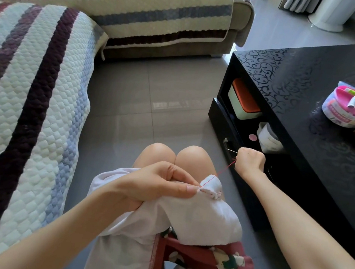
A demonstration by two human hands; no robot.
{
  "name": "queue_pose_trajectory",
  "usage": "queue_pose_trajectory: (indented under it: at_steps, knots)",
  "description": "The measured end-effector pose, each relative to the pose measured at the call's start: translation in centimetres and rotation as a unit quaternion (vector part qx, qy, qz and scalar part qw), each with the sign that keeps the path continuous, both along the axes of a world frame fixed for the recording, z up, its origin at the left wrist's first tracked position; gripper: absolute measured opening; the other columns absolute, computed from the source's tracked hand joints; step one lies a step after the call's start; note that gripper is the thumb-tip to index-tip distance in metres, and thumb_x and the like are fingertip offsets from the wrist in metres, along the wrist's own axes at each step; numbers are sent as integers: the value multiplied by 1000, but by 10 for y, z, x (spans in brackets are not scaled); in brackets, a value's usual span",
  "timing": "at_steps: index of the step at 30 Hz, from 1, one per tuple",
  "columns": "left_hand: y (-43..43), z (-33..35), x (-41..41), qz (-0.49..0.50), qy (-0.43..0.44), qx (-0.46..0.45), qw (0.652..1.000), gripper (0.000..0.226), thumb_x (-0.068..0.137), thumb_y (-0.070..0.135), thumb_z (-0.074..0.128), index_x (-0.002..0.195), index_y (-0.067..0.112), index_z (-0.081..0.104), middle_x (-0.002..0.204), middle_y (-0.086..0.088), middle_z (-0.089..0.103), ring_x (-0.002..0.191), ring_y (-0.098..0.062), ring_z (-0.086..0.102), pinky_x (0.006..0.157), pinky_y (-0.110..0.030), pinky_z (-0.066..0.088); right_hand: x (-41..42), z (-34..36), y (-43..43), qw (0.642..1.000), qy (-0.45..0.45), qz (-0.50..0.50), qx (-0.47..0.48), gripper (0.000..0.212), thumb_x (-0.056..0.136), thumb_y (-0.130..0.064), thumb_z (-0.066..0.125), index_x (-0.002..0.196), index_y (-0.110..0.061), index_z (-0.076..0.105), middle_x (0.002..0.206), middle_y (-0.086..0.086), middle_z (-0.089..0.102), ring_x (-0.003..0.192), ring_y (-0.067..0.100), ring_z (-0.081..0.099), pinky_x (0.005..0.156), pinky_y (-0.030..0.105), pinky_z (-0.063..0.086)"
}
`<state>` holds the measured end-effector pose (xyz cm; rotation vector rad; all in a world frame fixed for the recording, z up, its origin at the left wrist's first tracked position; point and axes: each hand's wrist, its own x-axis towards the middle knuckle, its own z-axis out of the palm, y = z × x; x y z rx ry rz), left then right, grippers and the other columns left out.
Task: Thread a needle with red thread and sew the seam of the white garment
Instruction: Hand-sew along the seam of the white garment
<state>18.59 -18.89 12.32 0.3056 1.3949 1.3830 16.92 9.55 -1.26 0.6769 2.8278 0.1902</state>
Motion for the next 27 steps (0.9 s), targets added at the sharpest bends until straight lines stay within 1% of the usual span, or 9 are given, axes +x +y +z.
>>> queue_pose_trajectory:
  at_steps: [5, 7, 9, 10, 14, 17, 20, 23, 27]
  knots:
    - [4, -4, 0, 33, 30, -20, 999, 13, 74, 24, 70, 81, 16, 77, 89, -4, 72, 83, -9, 67, 77, -19, 51, 4, 24, -14, 962, 175, -41, -203, 24, 92, -31, 59, 109, -18, 68, 93, 2, 69, 93, 24, 64, 76, 32, 44]
    - [4, -6, -2, 41, 38, -21, 998, 13, 74, 24, 71, 82, 15, 77, 89, -4, 73, 84, -8, 67, 80, -19, 51, 15, 59, -34, 876, 264, -12, -404, 18, 89, -28, 64, 105, -21, 70, 72, -6, 60, 70, 11, 58, 68, 28, 42]
    - [3, -5, -3, 44, 37, -16, 998, 13, 78, 23, 76, 85, 13, 77, 90, -4, 74, 85, -8, 67, 80, -19, 52, 37, 100, -57, 761, 241, 46, -600, 13, 88, -22, 66, 98, -16, 73, 76, -6, 67, 70, 4, 61, 68, 18, 44]
    - [3, -4, -4, 48, 37, -14, 998, 17, 78, 23, 75, 89, 10, 76, 91, -5, 74, 86, -8, 67, 80, -18, 51, 48, 114, -65, 737, 197, 85, -640, 15, 86, -23, 66, 95, -13, 73, 82, -2, 71, 77, 3, 64, 71, 15, 46]
    - [3, -3, -6, 60, 57, -22, 996, 24, 80, 21, 65, 95, 5, 75, 95, -8, 75, 87, -8, 68, 78, -18, 50, 70, 115, -74, 753, 75, 147, -637, 34, 77, -41, 74, 77, -7, 72, 72, 25, 64, 66, 20, 56, 64, 32, 44]
    - [0, -6, -7, 80, 108, -61, 989, 14, 87, 14, 66, 92, 7, 76, 92, -5, 76, 87, -7, 69, 78, -19, 50, 80, 117, -62, 769, 71, 127, -622, 43, 83, -32, 73, 66, 5, 59, 59, 12, 46, 58, 16, 39, 55, 32, 31]
    - [-1, -9, -4, 77, 123, -76, 986, 11, 86, 16, 69, 89, 7, 76, 97, -7, 75, 93, -11, 69, 86, -23, 52, 96, 133, -46, 758, 72, 114, -638, 30, 80, -38, 72, 59, -19, 62, 59, 1, 48, 57, 11, 41, 55, 24, 34]
    - [4, -10, -3, 49, 104, -59, 992, 22, 78, 27, 74, 89, 8, 76, 99, -8, 75, 92, -10, 68, 85, -21, 51, 104, 134, -45, 781, 106, 140, -600, 25, 72, -52, 70, 74, -27, 68, 57, -4, 46, 54, 5, 40, 53, 17, 35]
    - [10, -9, -4, 24, 48, -13, 998, 22, 83, 22, 70, 96, 4, 74, 101, -9, 74, 96, -11, 68, 83, -18, 50, 96, 125, -58, 783, 99, 150, -596, 52, 68, -56, 69, 116, -40, 61, 61, -9, 30, 55, 4, 32, 54, 16, 31]
